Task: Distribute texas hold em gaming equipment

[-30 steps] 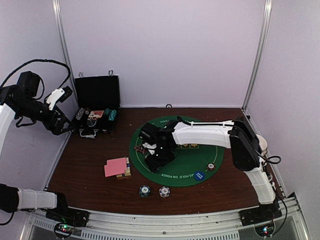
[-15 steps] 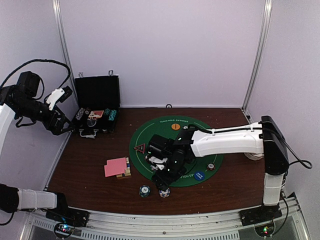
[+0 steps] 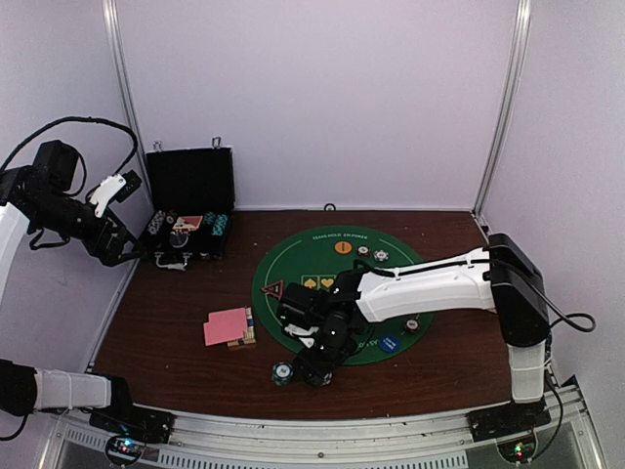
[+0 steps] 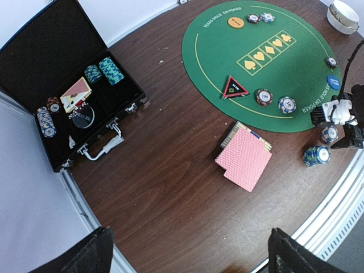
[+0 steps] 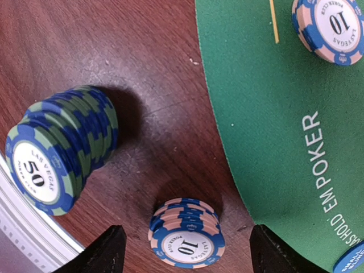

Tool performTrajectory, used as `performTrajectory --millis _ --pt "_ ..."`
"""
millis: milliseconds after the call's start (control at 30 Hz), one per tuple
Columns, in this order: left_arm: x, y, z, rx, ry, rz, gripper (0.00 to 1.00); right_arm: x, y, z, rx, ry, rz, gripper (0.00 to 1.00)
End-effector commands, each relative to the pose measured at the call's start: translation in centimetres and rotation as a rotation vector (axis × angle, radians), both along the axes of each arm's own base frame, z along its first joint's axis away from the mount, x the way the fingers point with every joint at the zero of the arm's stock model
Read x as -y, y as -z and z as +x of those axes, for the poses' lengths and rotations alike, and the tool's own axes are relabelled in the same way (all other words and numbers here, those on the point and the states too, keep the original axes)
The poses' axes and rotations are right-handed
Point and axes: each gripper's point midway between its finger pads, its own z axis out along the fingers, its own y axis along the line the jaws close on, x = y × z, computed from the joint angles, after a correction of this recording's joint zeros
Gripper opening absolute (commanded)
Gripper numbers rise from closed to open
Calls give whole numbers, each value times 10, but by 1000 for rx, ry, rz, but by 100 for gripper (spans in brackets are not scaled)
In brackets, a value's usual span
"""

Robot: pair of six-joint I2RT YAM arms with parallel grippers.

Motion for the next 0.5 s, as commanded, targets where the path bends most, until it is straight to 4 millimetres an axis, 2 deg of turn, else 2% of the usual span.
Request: performTrajectory --millis 0,467 --pt "1 -12 -1 41 5 -6 98 4 0 8 43 5 -18 77" --pt "1 -13 -1 45 6 -7 97 3 13 2 5 -6 -31 67"
